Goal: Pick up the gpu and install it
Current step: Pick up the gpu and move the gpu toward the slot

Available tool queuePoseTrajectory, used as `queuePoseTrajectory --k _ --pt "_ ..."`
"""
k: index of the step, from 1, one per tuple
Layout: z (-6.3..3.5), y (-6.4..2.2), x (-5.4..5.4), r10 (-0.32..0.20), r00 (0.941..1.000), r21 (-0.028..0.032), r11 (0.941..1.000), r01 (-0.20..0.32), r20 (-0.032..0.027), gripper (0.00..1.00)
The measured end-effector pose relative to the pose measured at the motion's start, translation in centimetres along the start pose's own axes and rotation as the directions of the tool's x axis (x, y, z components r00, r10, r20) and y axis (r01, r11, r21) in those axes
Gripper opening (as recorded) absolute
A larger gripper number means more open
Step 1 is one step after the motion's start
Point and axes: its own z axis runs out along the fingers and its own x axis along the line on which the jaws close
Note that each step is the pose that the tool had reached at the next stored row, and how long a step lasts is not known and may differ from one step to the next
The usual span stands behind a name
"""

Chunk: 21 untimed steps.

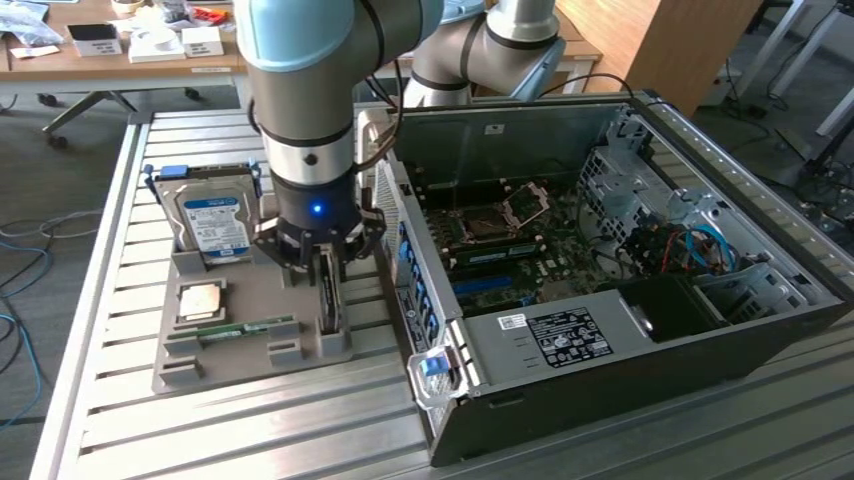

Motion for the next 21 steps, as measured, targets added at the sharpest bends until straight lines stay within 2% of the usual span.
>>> queuePoseTrajectory --k 9,21 --pt "0.42 0.16 0.05 0.001 1.0 0.0 1.0 -0.001 0.0001 0.42" --pt "0.44 0.18 0.06 0.001 1.0 0.0 1.0 -0.001 0.0001 0.42"
